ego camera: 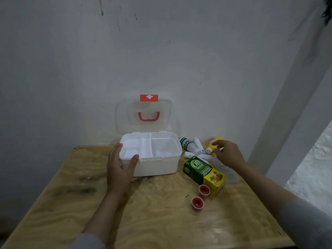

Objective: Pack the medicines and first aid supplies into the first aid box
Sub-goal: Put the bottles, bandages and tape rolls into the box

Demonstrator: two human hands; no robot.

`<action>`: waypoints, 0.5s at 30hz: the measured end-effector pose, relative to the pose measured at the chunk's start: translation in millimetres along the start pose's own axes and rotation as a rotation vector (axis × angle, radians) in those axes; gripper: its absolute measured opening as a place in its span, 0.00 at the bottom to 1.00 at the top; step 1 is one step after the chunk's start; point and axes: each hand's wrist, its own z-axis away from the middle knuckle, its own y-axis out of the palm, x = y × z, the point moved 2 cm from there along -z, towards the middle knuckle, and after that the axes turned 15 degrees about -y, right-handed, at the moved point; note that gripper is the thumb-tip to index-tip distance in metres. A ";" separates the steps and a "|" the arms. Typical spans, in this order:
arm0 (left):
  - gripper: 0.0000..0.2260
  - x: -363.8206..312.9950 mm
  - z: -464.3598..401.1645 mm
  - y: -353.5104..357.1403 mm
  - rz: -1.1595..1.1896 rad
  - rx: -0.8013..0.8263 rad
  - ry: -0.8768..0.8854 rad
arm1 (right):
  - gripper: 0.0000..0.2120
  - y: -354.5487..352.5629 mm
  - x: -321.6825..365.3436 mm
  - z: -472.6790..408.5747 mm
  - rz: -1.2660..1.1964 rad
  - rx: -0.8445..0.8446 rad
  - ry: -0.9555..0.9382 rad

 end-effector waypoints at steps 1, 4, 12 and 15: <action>0.29 0.0 -0.1 -0.2 -0.001 0.001 0.001 | 0.14 6.0 -0.7 -2.1 0.025 0.040 0.000; 0.29 0.9 -1.7 -0.5 -0.008 0.005 0.005 | 0.17 18.4 1.5 -12.1 0.102 0.157 0.030; 0.29 1.3 -1.1 -0.3 -0.010 0.003 0.004 | 0.10 42.1 -3.6 -23.7 0.040 0.100 0.177; 0.29 1.4 -0.5 0.2 -0.013 0.001 0.005 | 0.09 39.5 -4.6 -19.4 0.026 -0.040 0.217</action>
